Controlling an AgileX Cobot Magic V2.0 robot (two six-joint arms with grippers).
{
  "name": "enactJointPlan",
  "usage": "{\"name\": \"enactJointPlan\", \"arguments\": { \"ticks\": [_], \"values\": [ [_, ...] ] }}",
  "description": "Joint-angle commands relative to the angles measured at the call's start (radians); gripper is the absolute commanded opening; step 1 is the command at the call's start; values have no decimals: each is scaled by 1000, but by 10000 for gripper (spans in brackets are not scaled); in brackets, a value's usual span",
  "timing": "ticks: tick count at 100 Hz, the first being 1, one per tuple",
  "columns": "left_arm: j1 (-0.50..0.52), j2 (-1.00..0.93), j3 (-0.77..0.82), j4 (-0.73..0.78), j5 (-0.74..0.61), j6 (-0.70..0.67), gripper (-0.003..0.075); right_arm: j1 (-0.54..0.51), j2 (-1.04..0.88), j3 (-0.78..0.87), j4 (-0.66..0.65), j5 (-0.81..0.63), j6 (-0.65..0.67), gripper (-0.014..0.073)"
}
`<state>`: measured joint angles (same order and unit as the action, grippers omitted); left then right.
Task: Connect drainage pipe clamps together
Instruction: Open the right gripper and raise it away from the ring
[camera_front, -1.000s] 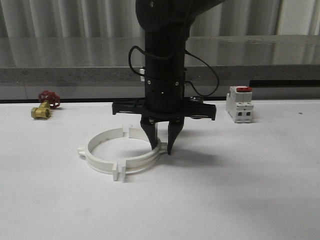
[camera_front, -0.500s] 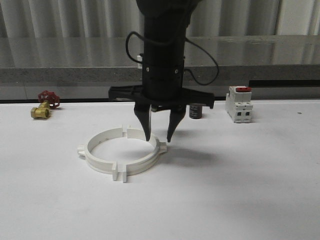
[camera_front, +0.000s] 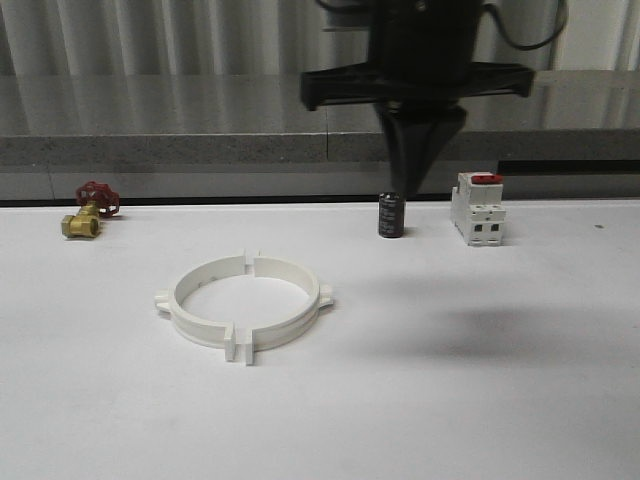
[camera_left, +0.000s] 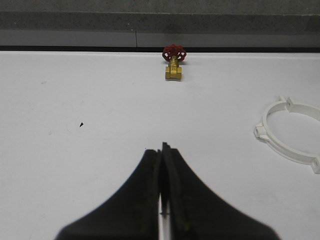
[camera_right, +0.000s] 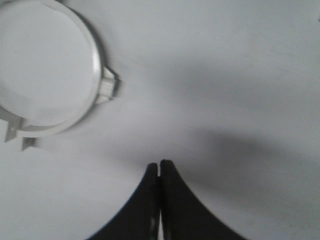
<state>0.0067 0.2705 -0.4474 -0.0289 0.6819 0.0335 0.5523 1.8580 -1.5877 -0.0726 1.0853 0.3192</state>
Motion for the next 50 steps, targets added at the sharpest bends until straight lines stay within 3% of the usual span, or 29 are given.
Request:
{"name": "enactJointPlan", "arguments": {
  "ticks": [1,27,50],
  "values": [
    [-1,6,-25,-8,-73,-2,-21,-46,-146,64,-10,-42,-18,-65],
    [-1,6,-25,-8,-73,-2,-21,-235,-387,335,-11,-124,-11,-65],
    [-1,6,-25,-8,-73,-2,-21,-392,-533,466,-10,-124,18,-65]
  ]
}}
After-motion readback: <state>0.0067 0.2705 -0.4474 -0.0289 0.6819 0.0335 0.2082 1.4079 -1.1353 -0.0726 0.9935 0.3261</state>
